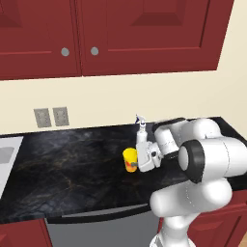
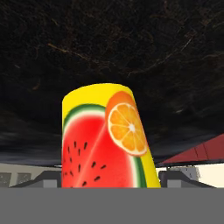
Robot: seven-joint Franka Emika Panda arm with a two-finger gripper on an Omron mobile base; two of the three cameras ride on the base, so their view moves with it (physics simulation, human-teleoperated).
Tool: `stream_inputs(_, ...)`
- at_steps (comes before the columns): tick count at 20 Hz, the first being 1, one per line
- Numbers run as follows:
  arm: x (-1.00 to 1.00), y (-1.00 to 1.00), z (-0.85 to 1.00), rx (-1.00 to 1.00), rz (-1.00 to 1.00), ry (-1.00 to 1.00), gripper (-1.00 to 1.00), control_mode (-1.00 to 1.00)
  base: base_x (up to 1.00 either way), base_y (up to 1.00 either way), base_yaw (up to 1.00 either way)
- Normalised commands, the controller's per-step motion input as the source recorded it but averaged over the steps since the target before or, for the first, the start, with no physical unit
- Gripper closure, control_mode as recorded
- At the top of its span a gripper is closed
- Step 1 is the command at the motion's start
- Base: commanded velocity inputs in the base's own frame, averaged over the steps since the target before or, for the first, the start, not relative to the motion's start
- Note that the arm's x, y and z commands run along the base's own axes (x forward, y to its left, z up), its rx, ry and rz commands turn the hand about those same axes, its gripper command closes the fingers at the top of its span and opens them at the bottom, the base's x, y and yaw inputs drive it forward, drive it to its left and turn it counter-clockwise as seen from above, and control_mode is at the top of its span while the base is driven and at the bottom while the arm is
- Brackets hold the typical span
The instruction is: Move the cup from next to the sink to the open cabinet. Then, move the bowl with the kiwi to the fridge to clear the area for faucet cleaning.
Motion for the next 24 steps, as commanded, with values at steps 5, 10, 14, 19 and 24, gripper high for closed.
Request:
stream_inputs(5, -0.76, -0.01, 0.89, 0.13, -0.02, -0.24, 1.0, -1.0, 0.0, 0.0, 0.0)
stream_inputs(10, -0.79, 0.01, 1.0, 0.08, -0.11, -0.29, 1.0, -1.0, 0.0, 0.0, 0.0)
stream_inputs(14, 0.0, 0.0, 0.0, 0.0, 0.0, 0.0, 1.0, 1.0, -0.51, 0.52, 0.16)
stream_inputs(19, 0.0, 0.0, 0.0, 0.0, 0.0, 0.0, 1.0, 1.0, -0.05, 0.66, 0.79)
stream_inputs(24, 0.0, 0.0, 0.0, 0.0, 0.0, 0.0, 1.0, 1.0, 0.0, 0.4, 0.89)
